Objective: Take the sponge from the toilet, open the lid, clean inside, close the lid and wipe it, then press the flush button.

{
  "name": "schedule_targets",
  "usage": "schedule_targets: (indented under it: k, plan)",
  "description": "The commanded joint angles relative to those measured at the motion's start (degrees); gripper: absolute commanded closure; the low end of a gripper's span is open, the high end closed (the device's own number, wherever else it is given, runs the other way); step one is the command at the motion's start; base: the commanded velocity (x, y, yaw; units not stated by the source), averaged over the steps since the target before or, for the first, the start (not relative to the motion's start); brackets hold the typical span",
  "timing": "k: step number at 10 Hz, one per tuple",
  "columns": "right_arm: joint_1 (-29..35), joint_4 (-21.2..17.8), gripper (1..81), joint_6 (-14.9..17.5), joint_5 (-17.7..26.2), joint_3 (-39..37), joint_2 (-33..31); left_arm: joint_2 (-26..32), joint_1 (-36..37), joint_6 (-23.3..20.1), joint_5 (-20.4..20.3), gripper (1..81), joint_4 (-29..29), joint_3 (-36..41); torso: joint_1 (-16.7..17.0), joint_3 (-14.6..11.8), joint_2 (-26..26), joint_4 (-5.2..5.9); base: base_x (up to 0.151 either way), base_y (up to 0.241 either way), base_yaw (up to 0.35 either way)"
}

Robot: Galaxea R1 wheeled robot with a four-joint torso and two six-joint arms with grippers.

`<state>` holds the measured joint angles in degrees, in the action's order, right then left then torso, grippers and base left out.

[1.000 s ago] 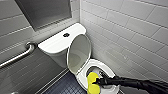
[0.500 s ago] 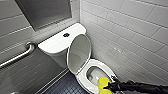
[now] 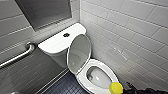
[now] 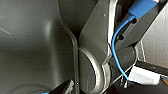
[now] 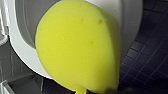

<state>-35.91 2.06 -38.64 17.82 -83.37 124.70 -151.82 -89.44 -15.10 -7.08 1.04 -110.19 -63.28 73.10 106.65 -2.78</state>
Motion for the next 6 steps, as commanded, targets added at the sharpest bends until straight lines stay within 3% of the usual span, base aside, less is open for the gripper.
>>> schedule_targets:
  k: [1, 4, 6]
  plan:
    - [-1.04, 1.36, 81.1, -0.11, 3.01, 5.95, -11.10, 2.13, 0.09, -0.28, 4.80, 1.0, 0.02, 2.25, 0.00, 0.00, 0.00, 0.00, 0.000, 0.000, 0.000]
    - [-10.26, 6.54, 81.1, 0.15, 2.74, 5.78, -15.77, 7.31, 4.22, -0.10, 4.80, 1.0, 0.19, 9.18, 0.00, 0.00, 0.00, 0.00, 0.000, 0.000, 0.000]
    - [-18.17, 8.75, 81.1, 0.24, -1.91, 1.56, -14.28, 10.92, 8.09, 0.07, 5.50, 1.0, -0.25, 14.91, 0.00, 0.00, 0.00, 0.00, 0.000, 0.000, 0.000]
